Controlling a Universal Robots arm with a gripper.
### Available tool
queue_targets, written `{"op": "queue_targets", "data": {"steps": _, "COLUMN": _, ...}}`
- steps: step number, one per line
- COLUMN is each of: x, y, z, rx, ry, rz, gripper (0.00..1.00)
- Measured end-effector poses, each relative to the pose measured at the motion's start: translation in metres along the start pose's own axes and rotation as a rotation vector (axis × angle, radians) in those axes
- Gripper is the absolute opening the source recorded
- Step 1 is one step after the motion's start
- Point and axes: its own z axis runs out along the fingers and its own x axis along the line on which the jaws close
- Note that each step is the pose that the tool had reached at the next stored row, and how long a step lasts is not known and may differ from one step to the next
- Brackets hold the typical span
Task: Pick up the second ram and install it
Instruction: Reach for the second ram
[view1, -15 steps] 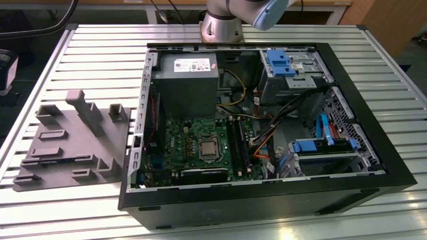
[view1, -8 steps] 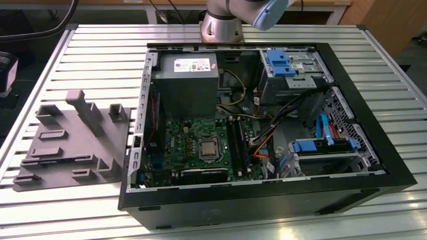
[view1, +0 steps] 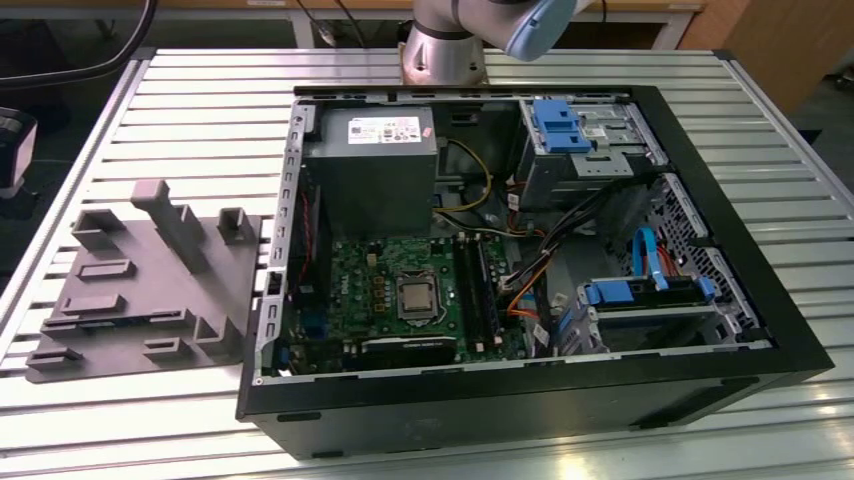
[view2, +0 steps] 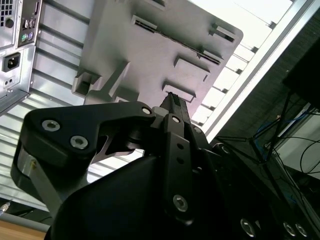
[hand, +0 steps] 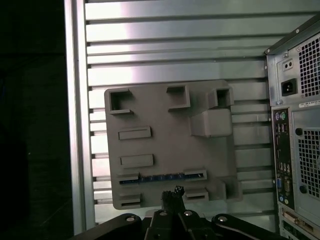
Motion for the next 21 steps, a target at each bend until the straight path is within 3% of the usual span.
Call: {"op": "queue_targets", "data": {"steps": 21, "x": 0.0026, "y": -0.0018, "z": 0.0038, "rx": 0.0000, "ry": 0.0001, "rz": 0.000, "gripper": 0.11}}
